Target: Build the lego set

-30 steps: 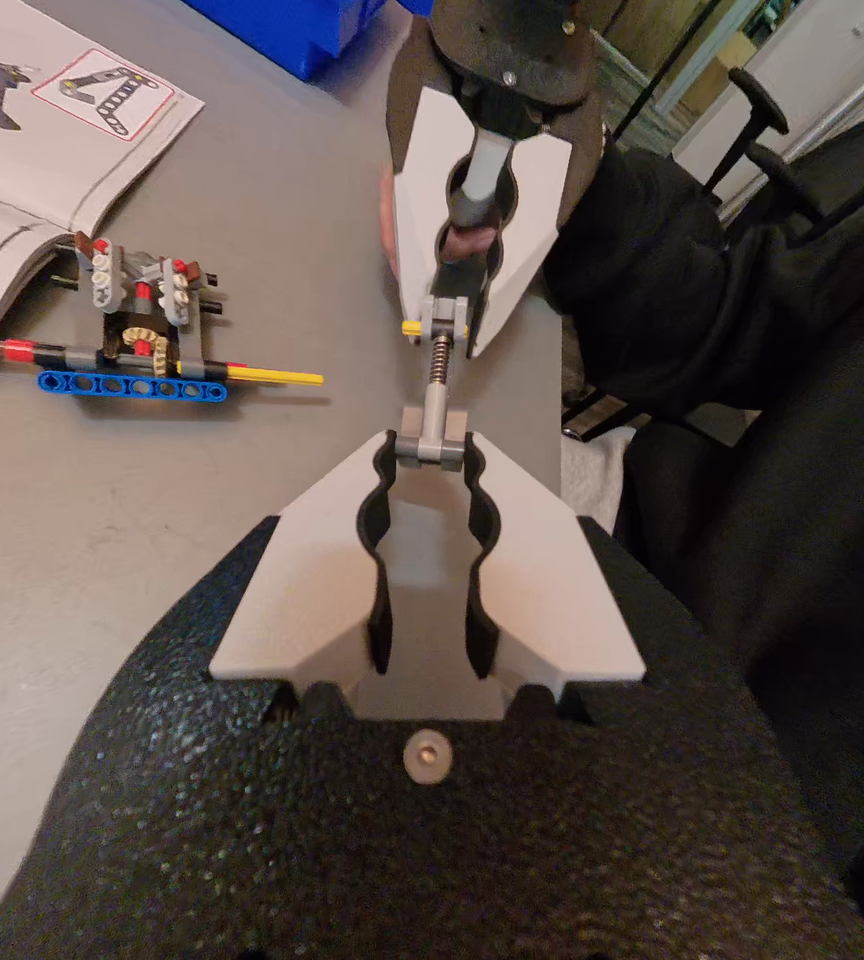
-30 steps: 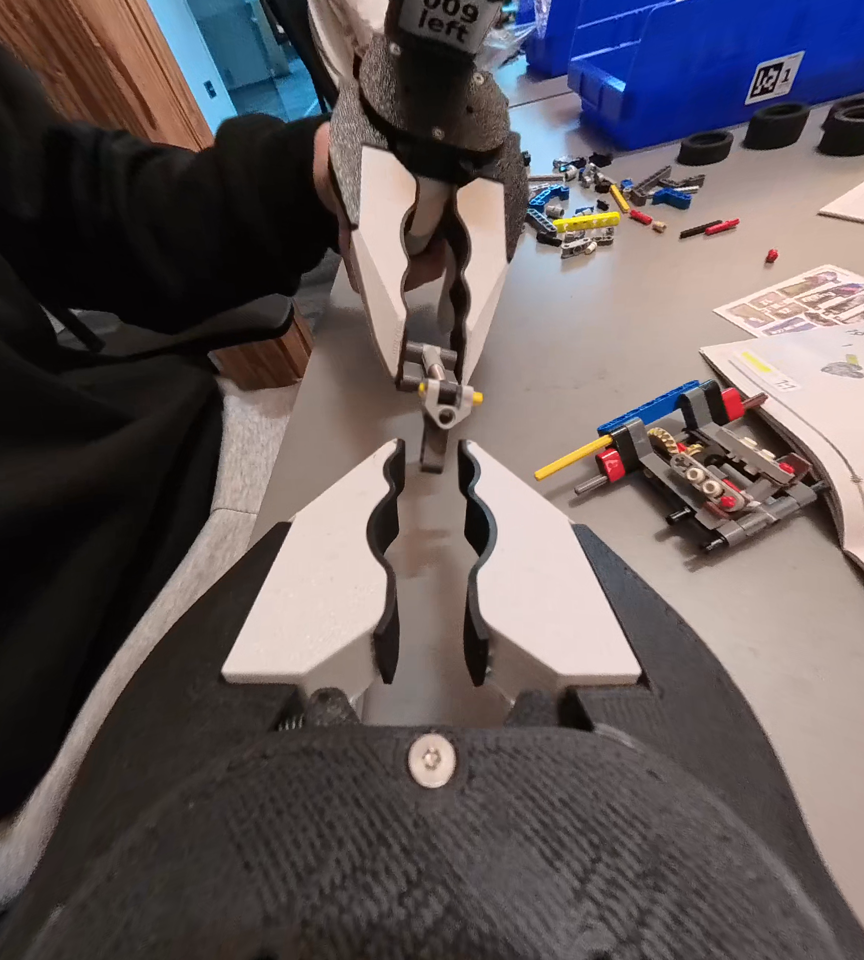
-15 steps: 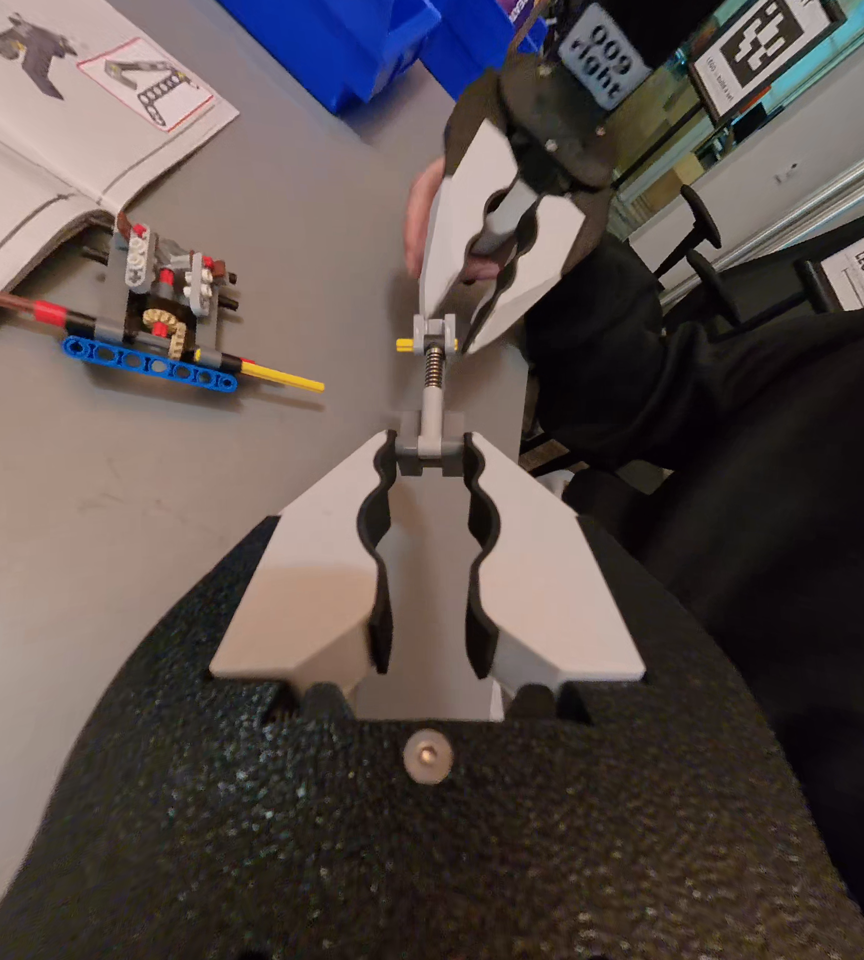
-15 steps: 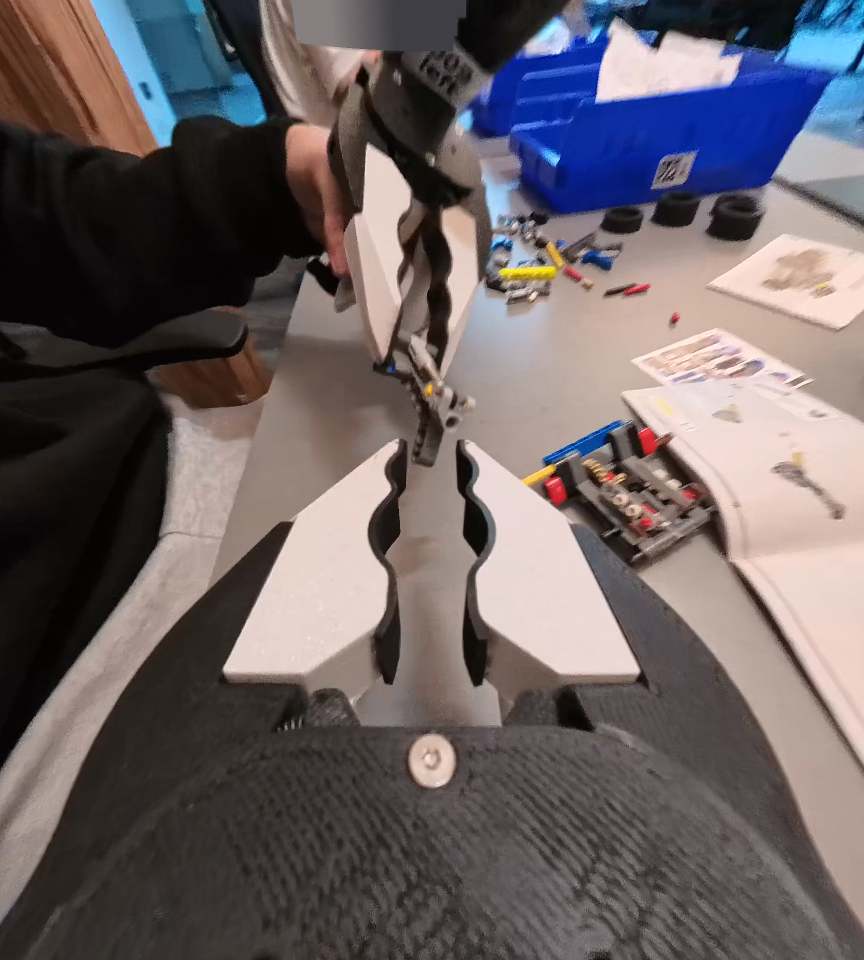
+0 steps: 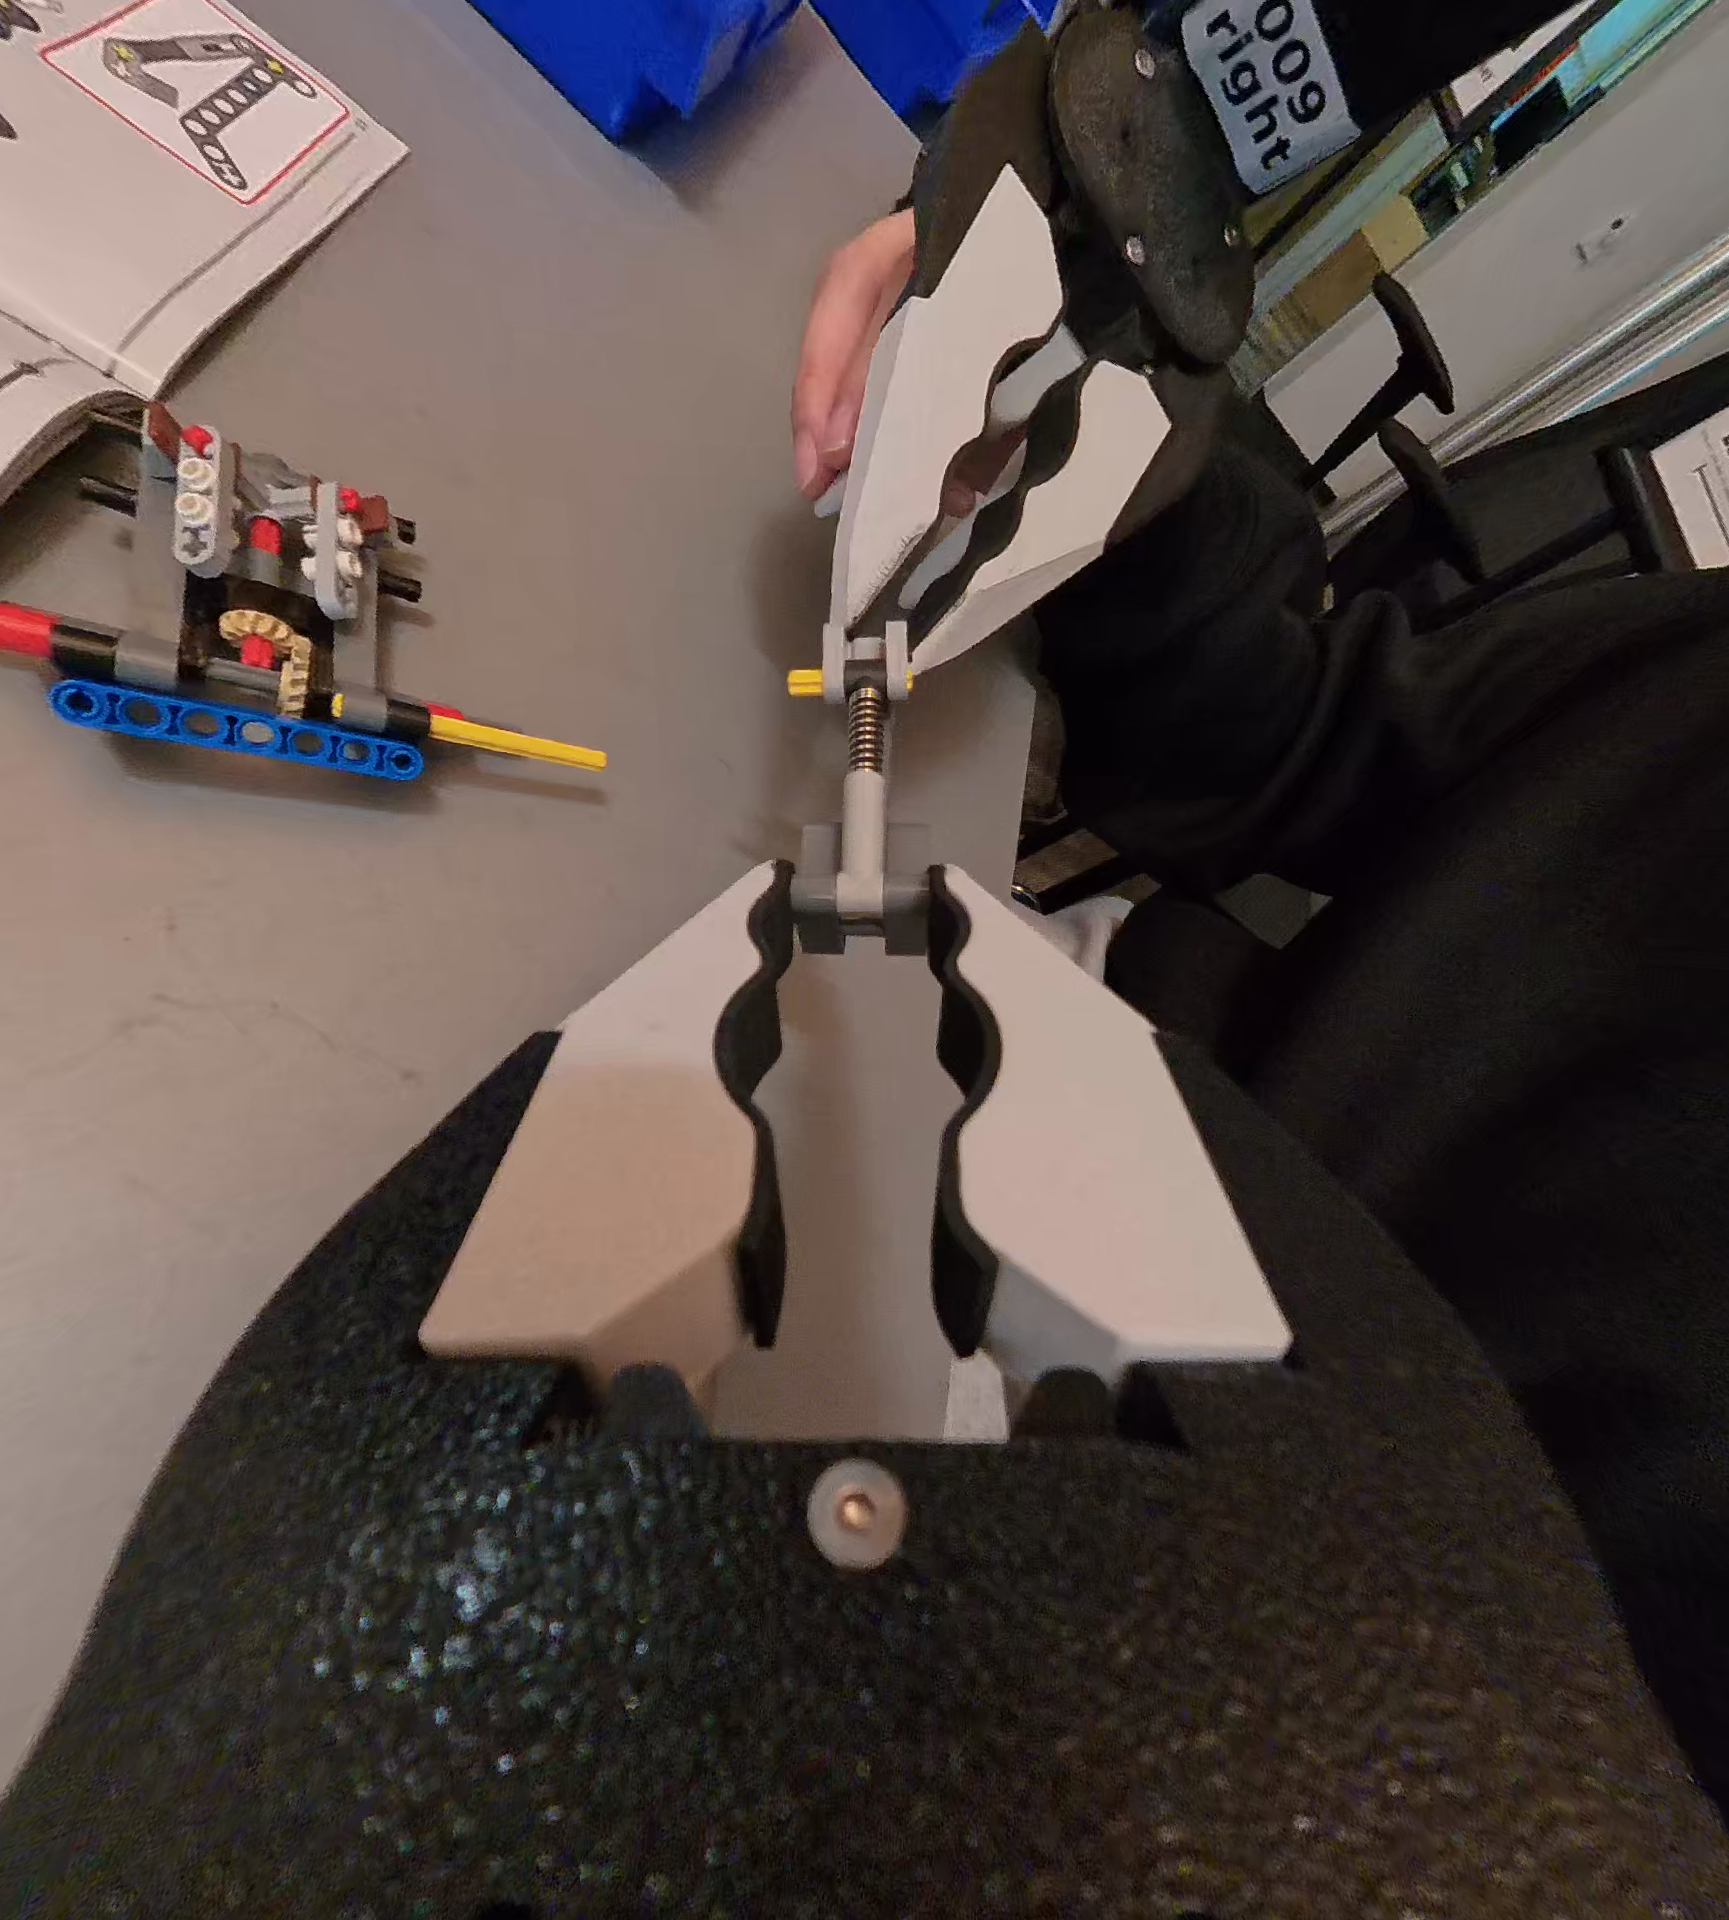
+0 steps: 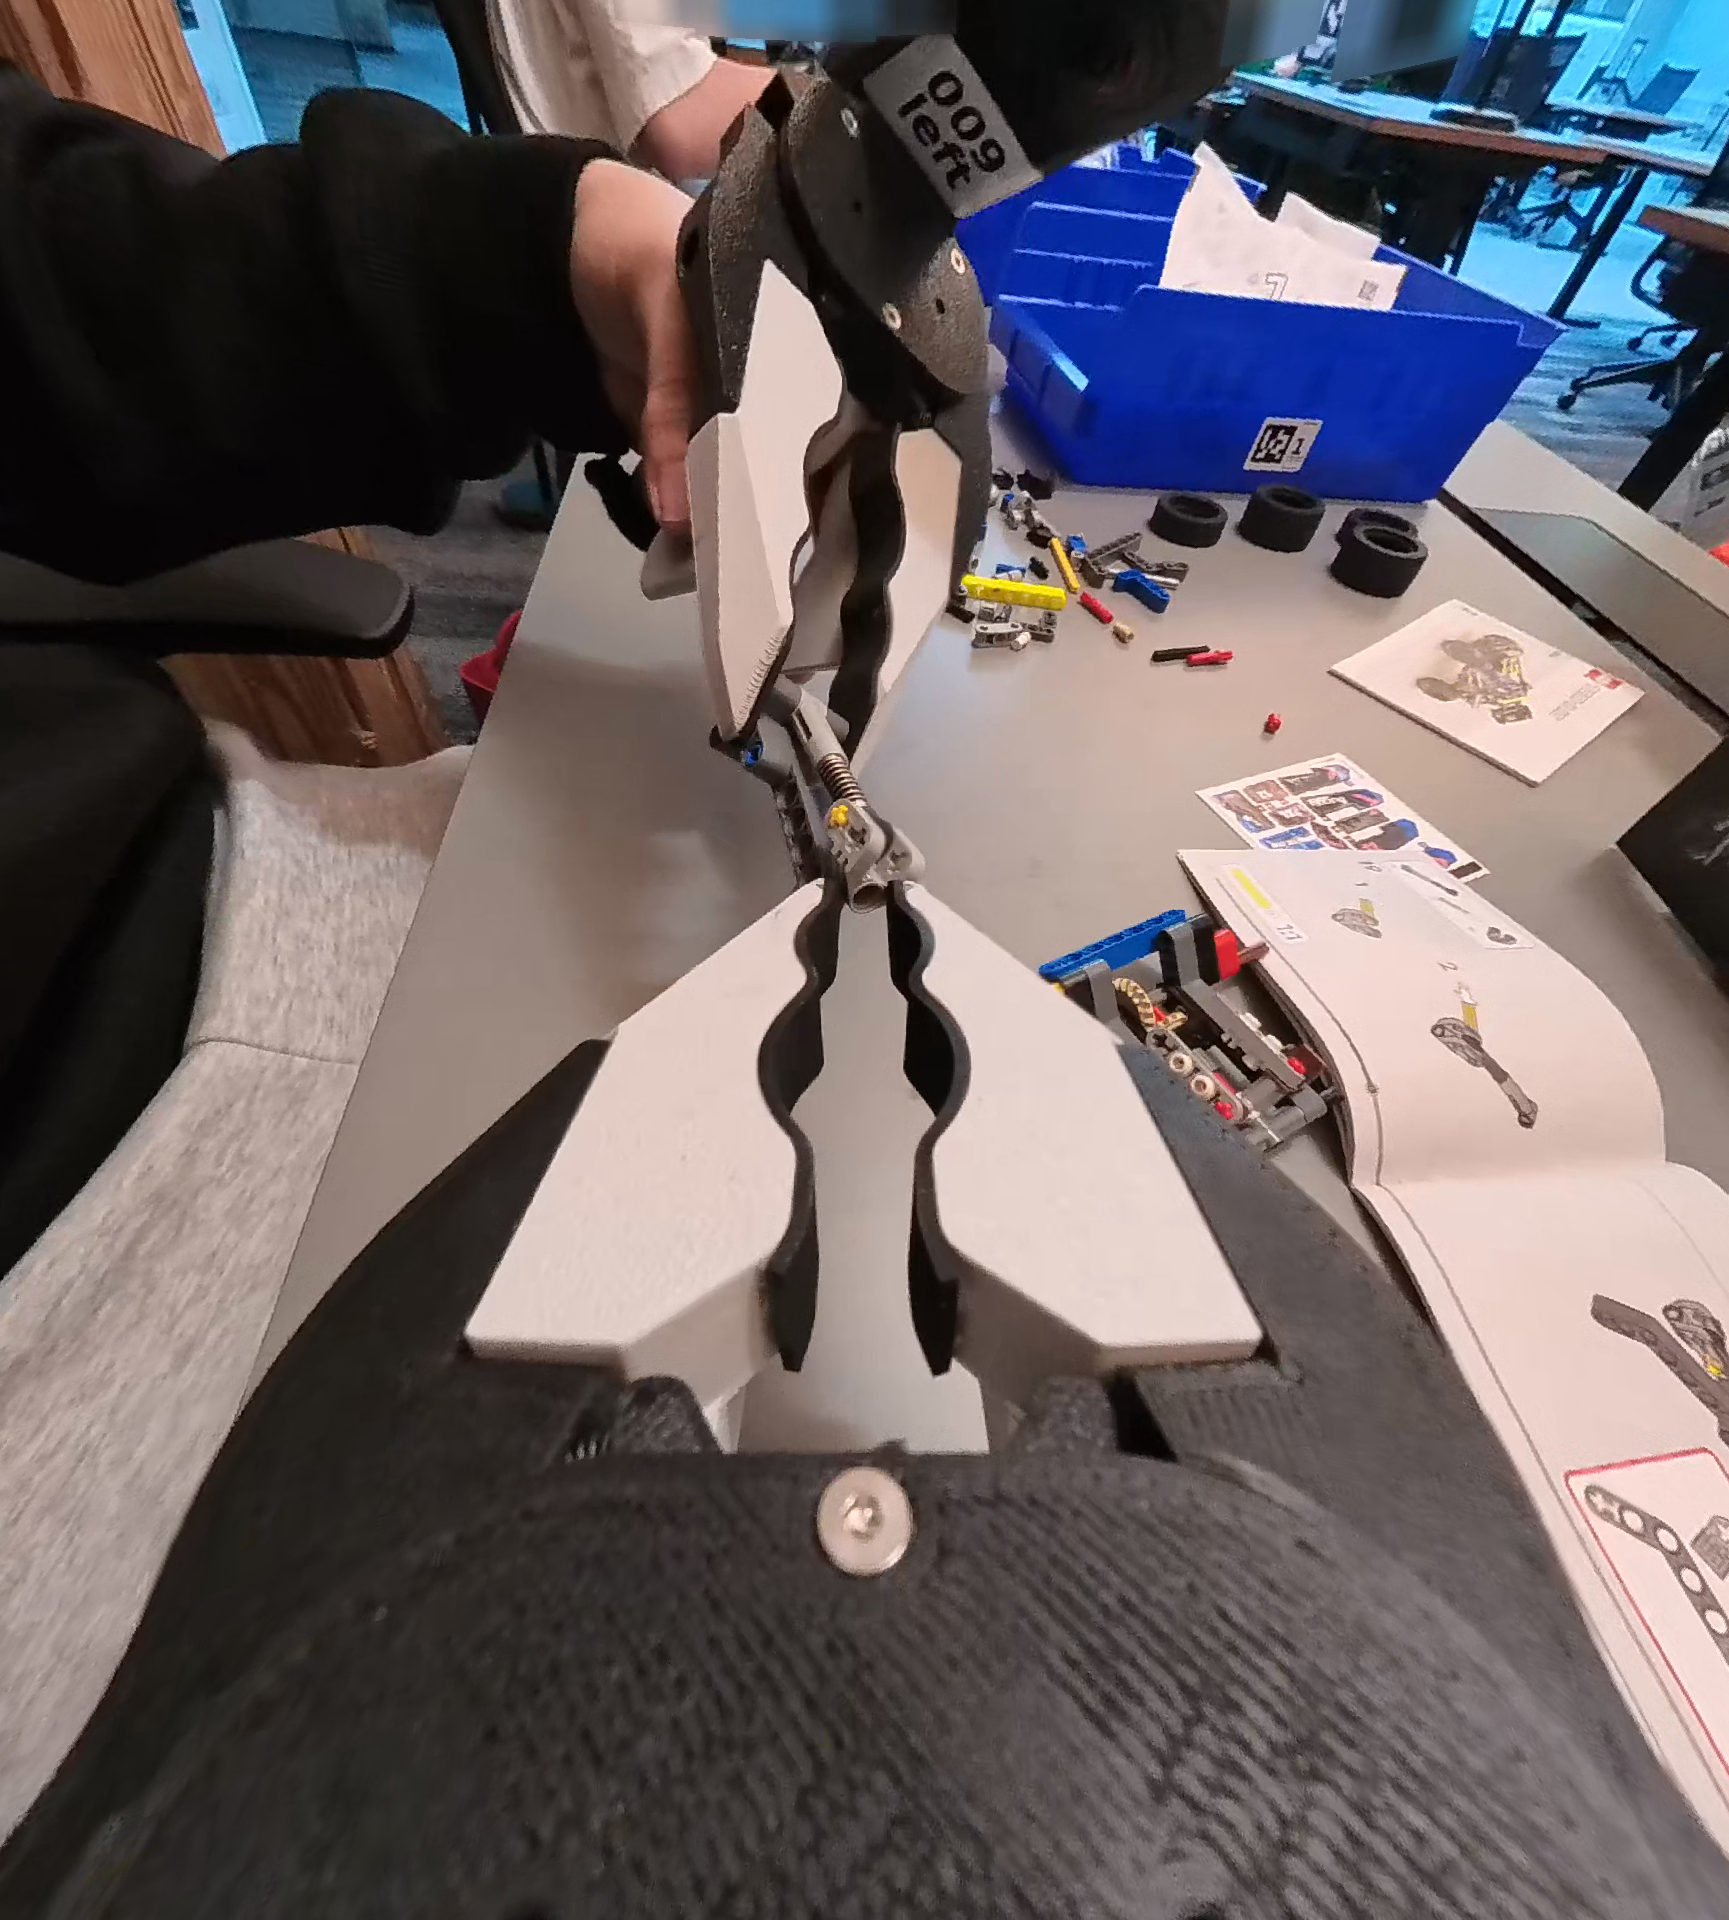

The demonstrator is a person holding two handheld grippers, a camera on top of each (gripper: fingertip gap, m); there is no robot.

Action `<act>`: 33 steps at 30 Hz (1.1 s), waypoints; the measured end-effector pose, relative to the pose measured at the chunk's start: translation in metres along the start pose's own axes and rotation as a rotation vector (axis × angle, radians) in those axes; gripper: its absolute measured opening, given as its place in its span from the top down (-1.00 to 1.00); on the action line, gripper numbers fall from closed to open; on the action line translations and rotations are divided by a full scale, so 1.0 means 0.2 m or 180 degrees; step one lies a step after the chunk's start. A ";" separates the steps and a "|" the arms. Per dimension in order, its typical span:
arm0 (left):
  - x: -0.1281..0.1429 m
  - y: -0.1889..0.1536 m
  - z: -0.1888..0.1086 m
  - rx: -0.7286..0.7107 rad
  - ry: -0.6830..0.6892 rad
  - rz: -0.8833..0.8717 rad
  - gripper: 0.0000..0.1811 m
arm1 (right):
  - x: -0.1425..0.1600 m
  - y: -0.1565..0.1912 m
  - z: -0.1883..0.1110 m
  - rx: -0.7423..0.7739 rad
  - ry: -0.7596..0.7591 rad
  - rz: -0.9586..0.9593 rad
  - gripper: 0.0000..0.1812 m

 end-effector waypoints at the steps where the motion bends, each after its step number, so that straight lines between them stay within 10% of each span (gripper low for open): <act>1: 0.00 0.00 0.00 -0.0012 -0.0014 0.0001 0.75 | 0.00 0.00 0.00 0.0023 -0.0005 0.0002 0.92; 33: -0.14 0.01 -0.03 -0.0308 -0.0304 0.0322 0.75 | 0.17 -0.16 -0.26 0.0037 0.0516 0.0774 0.61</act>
Point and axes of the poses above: each gripper's, where its closed fingertips meet, z out along the fingers, x out of its underside, y = z × x across the jaws, the point moved 3 cm from there along -z, back along the fingers, and after that the axes turned 12 degrees about x, right-handed, at the moved point
